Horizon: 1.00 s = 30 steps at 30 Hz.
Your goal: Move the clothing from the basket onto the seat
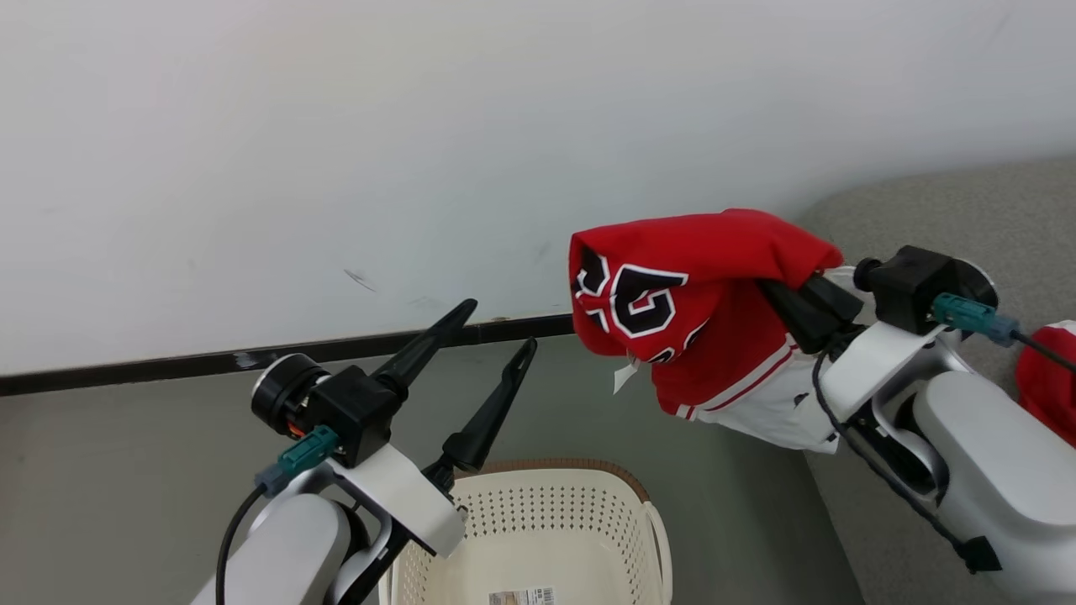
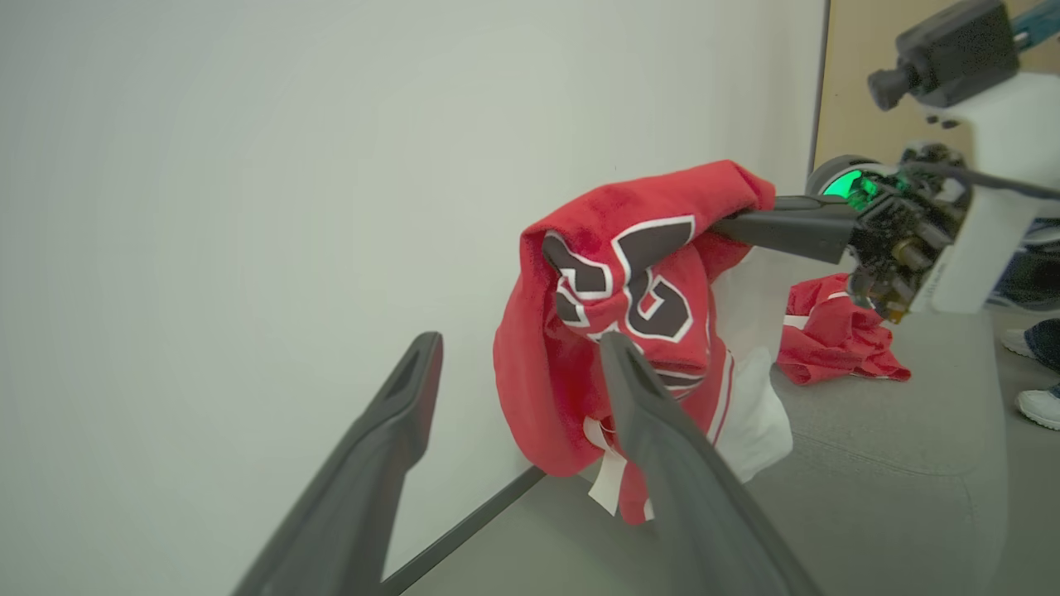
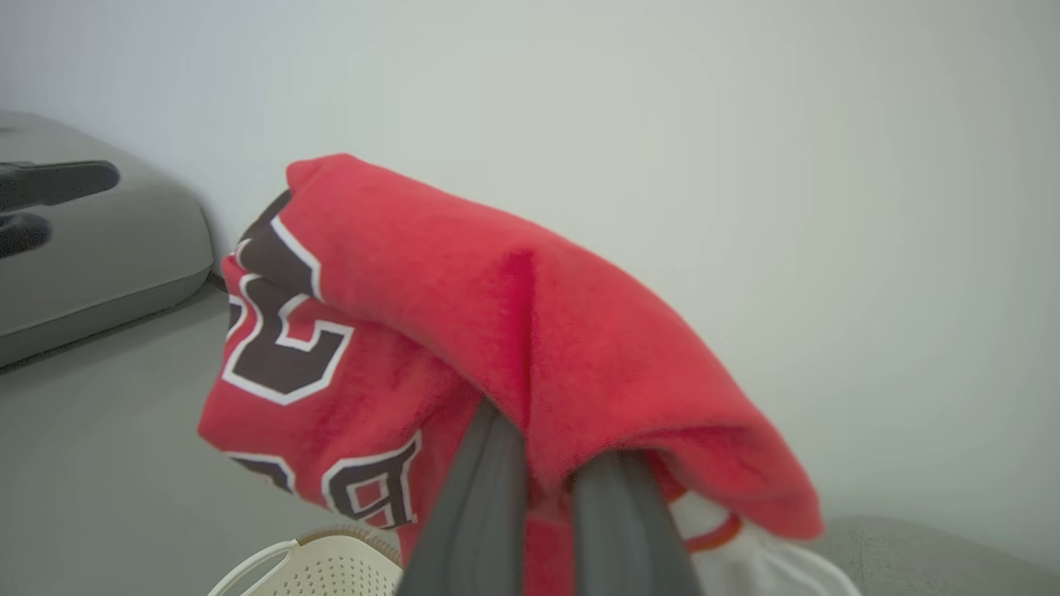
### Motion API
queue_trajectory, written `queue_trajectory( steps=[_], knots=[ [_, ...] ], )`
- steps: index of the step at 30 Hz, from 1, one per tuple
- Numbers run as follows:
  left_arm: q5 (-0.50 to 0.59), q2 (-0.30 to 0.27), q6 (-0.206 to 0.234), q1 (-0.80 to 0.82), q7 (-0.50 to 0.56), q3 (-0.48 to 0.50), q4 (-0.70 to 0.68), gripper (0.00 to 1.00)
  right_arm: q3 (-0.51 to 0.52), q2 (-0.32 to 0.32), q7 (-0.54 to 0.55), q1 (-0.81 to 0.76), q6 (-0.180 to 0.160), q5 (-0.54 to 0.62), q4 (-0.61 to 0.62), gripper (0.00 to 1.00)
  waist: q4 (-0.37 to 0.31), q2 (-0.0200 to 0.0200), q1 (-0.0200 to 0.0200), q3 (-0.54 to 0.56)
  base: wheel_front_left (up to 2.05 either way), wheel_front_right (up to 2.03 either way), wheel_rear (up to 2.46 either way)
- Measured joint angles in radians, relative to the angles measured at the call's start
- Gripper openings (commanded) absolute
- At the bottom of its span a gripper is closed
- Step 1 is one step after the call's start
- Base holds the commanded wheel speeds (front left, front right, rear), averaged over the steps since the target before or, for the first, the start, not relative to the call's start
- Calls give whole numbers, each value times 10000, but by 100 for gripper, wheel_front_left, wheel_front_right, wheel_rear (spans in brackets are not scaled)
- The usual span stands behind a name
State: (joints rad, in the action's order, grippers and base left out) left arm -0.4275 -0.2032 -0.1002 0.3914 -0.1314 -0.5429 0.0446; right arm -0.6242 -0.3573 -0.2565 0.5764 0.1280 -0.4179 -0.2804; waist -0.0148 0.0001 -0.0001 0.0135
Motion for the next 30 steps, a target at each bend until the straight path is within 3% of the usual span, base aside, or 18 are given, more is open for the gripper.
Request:
queue_trajectory(
  steps=[11,30],
  knots=[
    [-142,182,-171,-137,-209,-865,-4,100,1450,-802,0,-980,0,318,136,0,-656,0,0,-32,0,0,0],
    [-391,550,-259,-138,-387,-2132,100,100,3925,-957,0,-3148,0,481,552,0,-2007,0,0,-74,0,0,0]
  ],
)
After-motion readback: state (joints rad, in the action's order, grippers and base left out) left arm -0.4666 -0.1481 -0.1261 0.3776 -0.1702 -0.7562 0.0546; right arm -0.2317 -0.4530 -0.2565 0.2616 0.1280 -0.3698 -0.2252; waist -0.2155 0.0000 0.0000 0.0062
